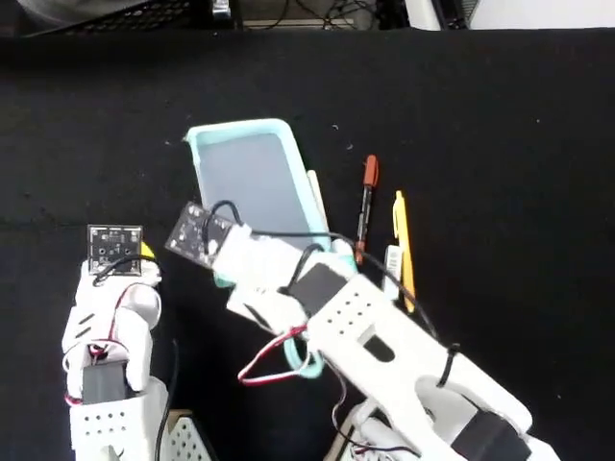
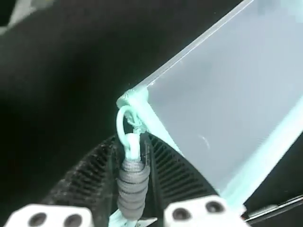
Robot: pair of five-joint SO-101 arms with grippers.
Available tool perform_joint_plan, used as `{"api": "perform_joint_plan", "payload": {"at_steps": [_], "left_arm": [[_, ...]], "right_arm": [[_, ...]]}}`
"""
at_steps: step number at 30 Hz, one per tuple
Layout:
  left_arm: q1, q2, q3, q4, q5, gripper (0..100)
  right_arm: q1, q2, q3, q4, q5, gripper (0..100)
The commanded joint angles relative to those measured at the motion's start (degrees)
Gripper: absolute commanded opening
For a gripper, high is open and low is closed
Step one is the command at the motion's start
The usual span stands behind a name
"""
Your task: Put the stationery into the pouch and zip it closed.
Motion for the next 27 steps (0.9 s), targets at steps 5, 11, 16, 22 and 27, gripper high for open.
{"api": "perform_joint_plan", "payload": {"at_steps": [5, 11, 16, 22, 27], "left_arm": [[1.7, -0.5, -3.0, 6.9, 13.7, 25], [8.7, -0.5, -9.7, 16.6, 14.6, 24], [11.5, -0.5, -13.0, 21.5, 14.6, 24], [11.8, -0.5, -19.1, 29.5, 14.2, 24], [11.9, -0.5, -12.6, 21.9, 14.2, 24]], "right_arm": [[1.4, -1.7, -7.9, 0.3, 3.2, 1.1], [1.4, -2.0, -7.4, 0.3, 3.2, 1.1], [1.5, -2.0, -7.3, 0.4, 3.2, 1.1], [3.9, -2.0, -7.3, 0.2, 3.1, 1.1], [3.9, -2.0, -7.3, 0.2, 3.1, 1.1]]}}
